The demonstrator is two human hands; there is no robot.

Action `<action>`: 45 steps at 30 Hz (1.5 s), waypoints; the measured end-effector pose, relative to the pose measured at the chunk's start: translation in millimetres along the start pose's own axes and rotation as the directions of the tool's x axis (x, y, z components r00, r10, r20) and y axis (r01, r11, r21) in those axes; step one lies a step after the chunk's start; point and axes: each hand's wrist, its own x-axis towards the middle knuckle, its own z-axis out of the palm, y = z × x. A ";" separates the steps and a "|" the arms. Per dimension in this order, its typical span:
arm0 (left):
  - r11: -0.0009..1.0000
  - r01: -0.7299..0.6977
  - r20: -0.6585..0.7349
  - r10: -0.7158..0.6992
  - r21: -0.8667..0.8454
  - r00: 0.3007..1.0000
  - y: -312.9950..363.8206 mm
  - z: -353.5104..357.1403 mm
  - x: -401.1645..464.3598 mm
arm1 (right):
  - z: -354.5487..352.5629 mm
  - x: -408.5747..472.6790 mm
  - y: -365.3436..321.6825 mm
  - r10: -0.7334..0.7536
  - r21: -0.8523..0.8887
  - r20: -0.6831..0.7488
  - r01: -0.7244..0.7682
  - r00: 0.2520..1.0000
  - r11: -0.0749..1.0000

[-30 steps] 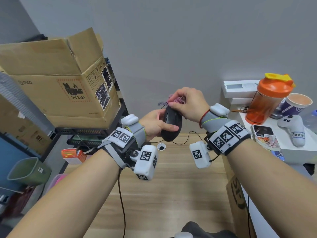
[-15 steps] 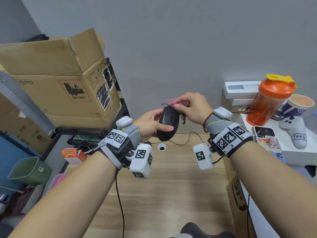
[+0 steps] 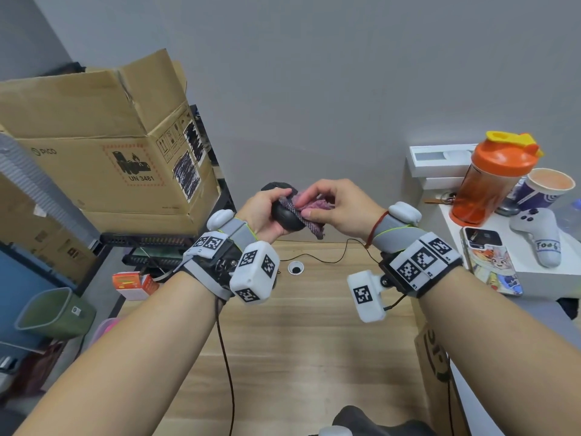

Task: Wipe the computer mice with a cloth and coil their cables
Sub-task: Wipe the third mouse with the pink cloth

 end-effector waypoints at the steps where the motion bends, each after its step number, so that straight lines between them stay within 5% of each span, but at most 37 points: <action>1: 1.000 0.008 0.009 -0.008 -0.014 1.000 0.3 -0.1 -1.0 | -1.5 -0.2 1.1 0.005 0.037 -0.002 -0.005 1.000 0.999; 6: 0.999 -0.022 0.032 0.023 -0.041 0.999 -2.0 6.6 -1.9 | 0.8 5.6 8.3 0.067 0.024 -0.214 -0.063 0.974 0.998; 11: 0.995 -0.017 0.067 0.023 -0.098 0.997 2.3 -0.4 -3.3 | -6.5 -1.4 7.5 0.077 0.358 0.006 -0.074 0.997 0.931; 16: 0.999 0.002 0.210 0.006 -0.035 0.978 -1.9 8.2 -9.1 | -6.9 -1.0 5.7 0.070 0.402 -0.063 -0.039 0.996 0.915; 21: 0.999 0.029 0.185 -0.037 0.045 0.982 -8.1 11.1 -9.7 | -2.0 -3.1 1.2 -0.001 0.544 -0.002 0.002 1.000 0.839; 26: 0.982 0.062 0.113 -0.083 0.180 0.990 -14.4 9.9 -8.0 | -3.2 -1.0 -0.1 0.039 0.568 -0.082 0.015 0.996 0.823; 37: 0.997 0.044 0.175 -0.054 0.065 0.983 -14.0 8.3 -9.9 | 4.3 -1.4 -1.1 0.096 0.633 -0.078 -0.025 0.992 0.774; 42: 0.999 0.022 0.127 -0.024 0.024 0.992 -10.6 7.9 -9.9 | 5.0 -1.3 5.0 0.260 0.627 -0.164 -0.103 0.952 0.772; 45: 0.998 0.039 0.118 -0.044 0.042 0.992 -11.9 7.1 -8.9 | 11.4 -3.2 6.0 0.318 0.611 -0.086 -0.202 0.944 0.765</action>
